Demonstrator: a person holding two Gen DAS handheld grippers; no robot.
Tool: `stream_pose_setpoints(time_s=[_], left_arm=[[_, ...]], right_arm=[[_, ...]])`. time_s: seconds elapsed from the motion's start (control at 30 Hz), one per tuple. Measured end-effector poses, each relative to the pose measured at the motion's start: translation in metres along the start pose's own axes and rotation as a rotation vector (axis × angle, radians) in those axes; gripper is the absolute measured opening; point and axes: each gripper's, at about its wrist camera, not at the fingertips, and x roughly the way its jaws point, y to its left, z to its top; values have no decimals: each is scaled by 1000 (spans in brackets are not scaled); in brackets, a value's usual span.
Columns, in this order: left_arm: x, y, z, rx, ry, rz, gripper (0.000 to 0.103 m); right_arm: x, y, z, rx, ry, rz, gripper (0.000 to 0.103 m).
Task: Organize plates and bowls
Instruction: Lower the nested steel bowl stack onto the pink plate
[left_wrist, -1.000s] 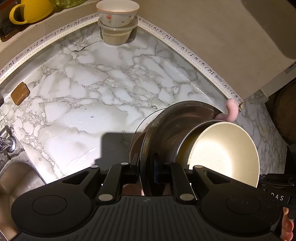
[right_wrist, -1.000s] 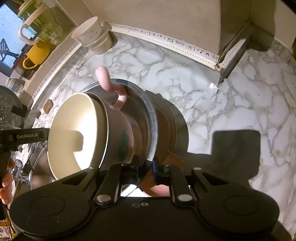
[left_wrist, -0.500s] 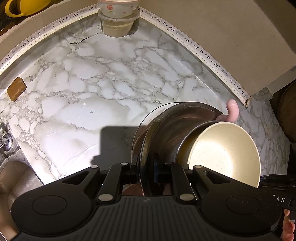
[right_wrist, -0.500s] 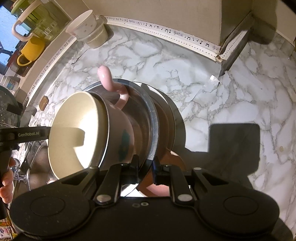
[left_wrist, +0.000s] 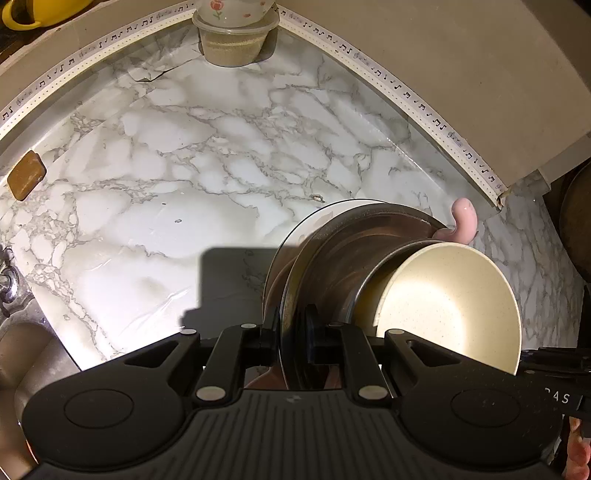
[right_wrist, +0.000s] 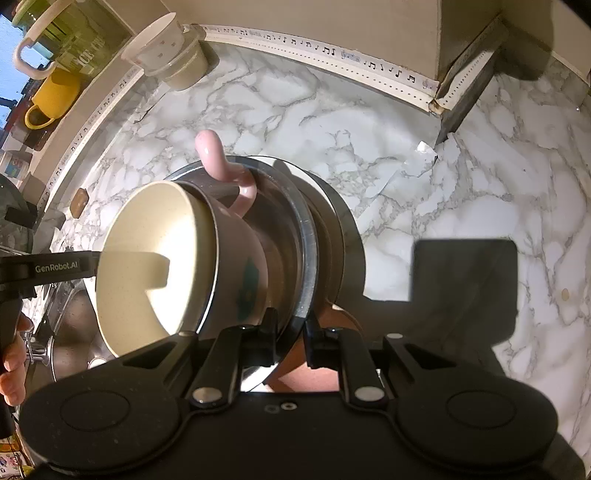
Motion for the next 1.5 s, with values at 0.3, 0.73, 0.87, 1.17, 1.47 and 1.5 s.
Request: stream_pose_setpoints(time_s=[0.3,0.73,0.87,1.17,1.47,1.5], left_arm=[[5,1,-1,14,-13,5,12],[5,1,-1,26,-31,0,13],[5,2,-2,21,-41,-7,13],[3,0,-5,34,-60,-3,14],[-3,2,-9,33,-71,-3,15],[-4,2,-9,34,-74,0,15]], right_arm=[[2,0,2,-1,-7,-8,15],[3,0,2,4,-12,5,21],[2,0,1,13,-17,9,22],[-6,-2,-1,19,-49,0,25],[-15,-1,-6,3,-72,8,28],[-16,-1,-7,1,-77,5,29]])
